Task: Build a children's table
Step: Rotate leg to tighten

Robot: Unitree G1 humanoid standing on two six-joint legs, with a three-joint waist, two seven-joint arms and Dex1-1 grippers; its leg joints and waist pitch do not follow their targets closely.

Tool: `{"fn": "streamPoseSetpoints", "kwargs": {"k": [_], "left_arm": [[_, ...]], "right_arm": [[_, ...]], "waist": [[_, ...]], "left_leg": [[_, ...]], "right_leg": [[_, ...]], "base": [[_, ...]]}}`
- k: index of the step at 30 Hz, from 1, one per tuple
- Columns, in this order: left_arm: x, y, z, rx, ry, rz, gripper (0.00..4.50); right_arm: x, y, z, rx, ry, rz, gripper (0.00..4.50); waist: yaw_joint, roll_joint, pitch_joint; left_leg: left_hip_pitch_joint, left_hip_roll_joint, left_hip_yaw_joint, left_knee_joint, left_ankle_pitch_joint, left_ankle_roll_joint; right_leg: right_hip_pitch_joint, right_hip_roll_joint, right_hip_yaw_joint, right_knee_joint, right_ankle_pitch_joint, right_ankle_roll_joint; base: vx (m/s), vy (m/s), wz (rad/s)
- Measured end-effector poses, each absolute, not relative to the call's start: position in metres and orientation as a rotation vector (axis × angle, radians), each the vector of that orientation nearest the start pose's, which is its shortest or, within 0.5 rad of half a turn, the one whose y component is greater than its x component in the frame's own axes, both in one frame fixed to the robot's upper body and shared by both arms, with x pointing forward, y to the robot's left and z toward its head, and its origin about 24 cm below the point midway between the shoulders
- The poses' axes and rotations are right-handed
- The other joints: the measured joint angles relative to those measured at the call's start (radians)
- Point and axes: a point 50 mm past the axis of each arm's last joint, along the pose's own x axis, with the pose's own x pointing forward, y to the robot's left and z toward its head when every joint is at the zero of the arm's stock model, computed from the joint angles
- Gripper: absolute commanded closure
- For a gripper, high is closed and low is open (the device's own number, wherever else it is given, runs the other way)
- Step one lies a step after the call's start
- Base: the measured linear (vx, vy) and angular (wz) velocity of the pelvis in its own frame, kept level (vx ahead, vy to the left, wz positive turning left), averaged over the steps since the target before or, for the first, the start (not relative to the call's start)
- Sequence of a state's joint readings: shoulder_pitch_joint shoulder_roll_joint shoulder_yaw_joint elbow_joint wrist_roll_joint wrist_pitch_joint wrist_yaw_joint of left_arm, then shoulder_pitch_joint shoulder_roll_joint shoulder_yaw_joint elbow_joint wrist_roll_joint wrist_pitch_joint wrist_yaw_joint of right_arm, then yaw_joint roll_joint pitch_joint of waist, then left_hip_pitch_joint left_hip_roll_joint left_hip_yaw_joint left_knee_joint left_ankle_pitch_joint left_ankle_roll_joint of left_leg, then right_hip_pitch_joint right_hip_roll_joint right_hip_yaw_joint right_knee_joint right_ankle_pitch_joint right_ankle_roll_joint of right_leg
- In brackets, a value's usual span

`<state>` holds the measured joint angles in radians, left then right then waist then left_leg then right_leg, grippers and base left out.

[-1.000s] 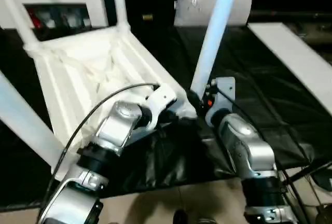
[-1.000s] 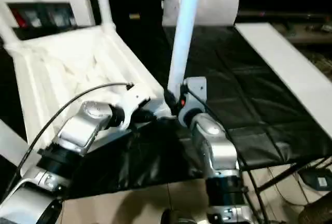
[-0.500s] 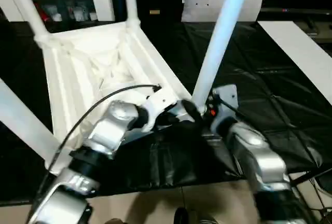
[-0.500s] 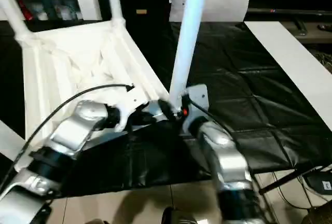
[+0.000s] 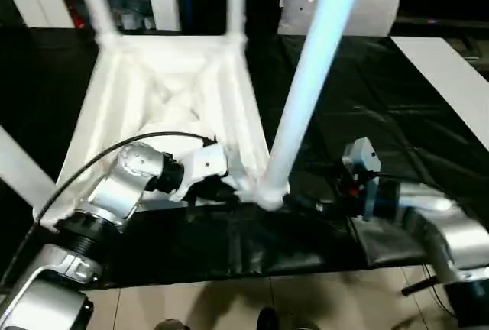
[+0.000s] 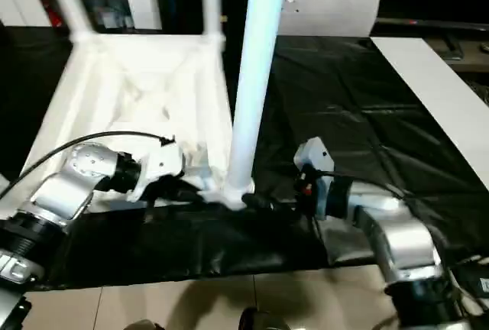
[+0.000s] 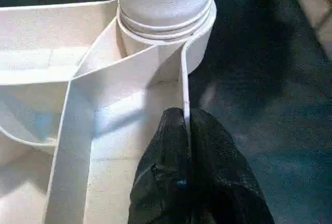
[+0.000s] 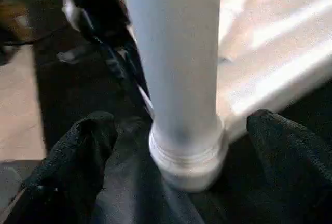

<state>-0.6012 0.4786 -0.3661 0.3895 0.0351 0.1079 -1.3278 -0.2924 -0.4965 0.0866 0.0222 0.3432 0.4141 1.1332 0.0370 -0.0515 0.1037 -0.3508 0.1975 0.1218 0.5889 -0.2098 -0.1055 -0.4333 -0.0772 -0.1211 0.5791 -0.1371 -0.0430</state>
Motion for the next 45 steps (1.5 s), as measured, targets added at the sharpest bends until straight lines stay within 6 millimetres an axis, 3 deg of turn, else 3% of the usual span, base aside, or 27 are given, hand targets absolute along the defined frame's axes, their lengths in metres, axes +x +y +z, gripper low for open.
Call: {"fn": "streamPoseSetpoints", "kwargs": {"k": [4, 5, 9, 14, 26, 28, 37, 42, 45], "left_arm": [[0.304, 0.134, 0.081, 0.643, 0.422, -1.575, 4.50], [0.303, 0.134, 0.081, 0.645, 0.424, -1.601, 4.50], [0.299, 0.131, 0.081, 0.668, 0.427, -1.677, 4.50], [0.294, 0.127, 0.080, 0.693, 0.425, -1.766, 4.50], [0.291, 0.125, 0.080, 0.723, 0.420, -1.812, 4.50], [0.291, 0.126, 0.080, 0.725, 0.419, -1.813, 4.50], [0.291, 0.126, 0.080, 0.729, 0.418, -1.811, 4.50], [0.294, 0.126, 0.080, 0.627, 0.481, -1.729, 4.50], [0.300, 0.131, 0.080, 0.585, 0.518, -1.608, 4.50]], "right_arm": [[0.269, -0.163, 0.089, -0.109, 0.322, 1.380, 0.04], [0.267, -0.162, 0.087, -0.108, 0.334, 1.414, 0.41], [0.267, -0.156, 0.085, -0.101, 0.364, 1.498, 0.46], [0.268, -0.147, 0.083, -0.100, 0.393, 1.603, 1.05], [0.267, -0.145, 0.080, -0.105, 0.411, 1.682, 1.97], [0.267, -0.144, 0.081, -0.113, 0.409, 1.686, 2.23], [0.266, -0.144, 0.081, -0.105, 0.410, 1.679, 2.36], [0.258, -0.143, 0.077, -0.009, 0.407, 1.537, 2.37], [0.262, -0.136, 0.075, -0.001, 0.387, 1.397, 2.38]], "waist": [[0.008, -0.006, -0.004], [0.010, -0.008, -0.005], [0.020, -0.011, -0.007], [0.027, -0.014, -0.009], [0.024, -0.017, -0.011], [0.024, -0.018, -0.011], [0.023, -0.018, -0.011], [0.023, -0.018, -0.011], [0.007, -0.017, -0.012]], "left_leg": [[0.000, 0.001, 0.001, 0.000, 0.000, 0.000], [0.000, 0.001, 0.002, 0.000, 0.000, 0.000], [0.000, 0.003, 0.004, 0.002, 0.000, 0.000], [0.000, 0.008, 0.011, 0.004, 0.000, 0.000], [0.001, 0.011, 0.019, 0.004, 0.000, 0.000], [0.001, 0.011, 0.019, 0.004, 0.000, 0.000], [0.001, 0.011, 0.020, 0.004, 0.000, 0.000], [0.004, 0.011, 0.021, 0.005, 0.002, -0.001], [0.006, 0.011, 0.022, 0.005, 0.005, -0.007]], "right_leg": [[0.000, 0.000, 0.000, 0.000, 0.003, -0.005], [0.000, 0.000, 0.000, 0.000, 0.003, -0.005], [0.000, 0.000, 0.000, 0.000, 0.003, -0.005], [0.001, 0.000, 0.000, 0.001, 0.004, -0.005], [0.001, 0.000, 0.002, 0.002, 0.003, -0.004], [0.001, 0.000, 0.002, 0.002, 0.003, -0.004], [0.000, 0.000, 0.003, 0.003, 0.003, -0.004], [0.001, 0.000, 0.004, 0.005, 0.001, 0.000], [0.001, 0.000, 0.004, 0.005, 0.001, 0.001]], "base": [[0.000, 0.000, 0.00], [0.000, 0.000, 0.00], [0.000, 0.000, 0.00], [0.000, 0.000, 0.00], [0.000, 0.000, 0.00], [0.000, 0.000, 0.00], [0.000, 0.000, 0.00], [0.000, 0.000, 0.00], [0.000, 0.000, 0.00]]}}
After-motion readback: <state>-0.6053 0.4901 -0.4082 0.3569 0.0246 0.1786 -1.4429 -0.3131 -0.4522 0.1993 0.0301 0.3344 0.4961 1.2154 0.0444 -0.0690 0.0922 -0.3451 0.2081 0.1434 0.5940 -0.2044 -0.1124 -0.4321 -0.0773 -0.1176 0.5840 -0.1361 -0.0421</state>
